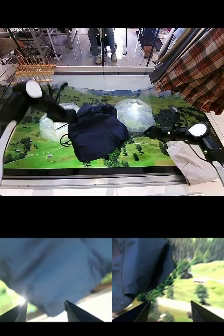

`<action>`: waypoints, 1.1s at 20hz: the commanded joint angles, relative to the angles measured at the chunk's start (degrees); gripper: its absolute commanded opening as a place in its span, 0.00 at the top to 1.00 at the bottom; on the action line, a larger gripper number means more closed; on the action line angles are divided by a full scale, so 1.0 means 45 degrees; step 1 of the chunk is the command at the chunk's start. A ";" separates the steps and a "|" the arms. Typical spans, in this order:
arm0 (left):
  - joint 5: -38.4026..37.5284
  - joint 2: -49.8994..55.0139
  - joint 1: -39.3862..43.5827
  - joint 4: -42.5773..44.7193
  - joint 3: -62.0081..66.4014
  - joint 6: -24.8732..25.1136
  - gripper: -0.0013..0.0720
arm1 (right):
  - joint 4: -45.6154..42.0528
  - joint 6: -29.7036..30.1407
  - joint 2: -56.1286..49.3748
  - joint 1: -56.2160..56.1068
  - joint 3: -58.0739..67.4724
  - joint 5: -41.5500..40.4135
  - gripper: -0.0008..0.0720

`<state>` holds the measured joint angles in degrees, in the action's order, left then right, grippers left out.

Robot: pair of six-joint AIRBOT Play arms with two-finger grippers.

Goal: Fold the clothes and pants, and hang the long-sleeved shirts on hangers.

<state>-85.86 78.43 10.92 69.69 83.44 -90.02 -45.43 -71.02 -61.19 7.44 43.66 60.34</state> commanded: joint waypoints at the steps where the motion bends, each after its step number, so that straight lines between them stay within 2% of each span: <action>1: 0.1579 -0.3177 0.0452 -0.1015 -0.4838 -0.0180 0.28 | 0.2720 0.1885 -0.1753 0.0311 -0.0811 0.0000 0.22; 2: 0.2011 -0.4041 0.0525 -0.1375 -0.5935 -0.0155 0.22 | 0.3415 0.2351 -0.2365 0.0185 -0.0811 -0.0034 0.22; 4: 0.2773 -0.5357 0.0860 -0.1831 -0.7800 -0.0355 0.22 | 0.4755 0.2929 -0.3429 -0.0019 -0.0782 0.0039 0.22; 5: 0.3084 -0.5688 0.1117 -0.1996 -0.8573 -0.0651 0.09 | 0.5241 0.3070 -0.3842 -0.0175 -0.0709 0.0408 0.22; 6: 0.3483 -0.5795 0.1399 -0.2176 -0.9146 -0.1073 0.02 | 0.5727 0.3434 -0.4065 -0.0359 -0.0656 0.0947 0.22; 8: 0.4707 -0.5683 0.2025 -0.2375 -0.9986 -0.1928 0.02 | 0.6547 0.3832 -0.4129 -0.0729 -0.0656 0.1447 0.21; 11: 0.6591 -0.5357 0.2637 -0.2370 -1.0671 -0.2948 0.02 | 0.6703 0.3798 -0.4138 -0.1078 -0.0656 0.1175 0.21; 16: 0.7844 -0.4488 0.2739 -0.2375 -1.0851 -0.3147 0.02 | 0.6664 0.2929 -0.4138 -0.1107 -0.0656 -0.1744 0.22; 18: 0.7859 -0.4129 0.2735 -0.2365 -1.0851 -0.3143 0.03 | 0.6343 0.2832 -0.4138 -0.1107 -0.0651 -0.2098 0.22; 20: 0.8116 -0.3881 0.2735 -0.2361 -1.0846 -0.3147 0.03 | 0.5197 0.2414 -0.4138 -0.1112 -0.0656 -0.2331 0.22; 21: 0.8378 -0.3793 0.2735 -0.2365 -1.0846 -0.3152 0.06 | 0.4600 0.2016 -0.4138 -0.1112 -0.0656 -0.2482 0.22; 22: 0.8670 -0.3735 0.2735 -0.2365 -1.0846 -0.3152 0.19 | 0.4357 0.1928 -0.4143 -0.1141 -0.0656 -0.2589 0.22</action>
<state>-50.19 60.31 23.16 59.09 34.74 -103.94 -20.53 -59.61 -79.79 2.48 40.73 51.72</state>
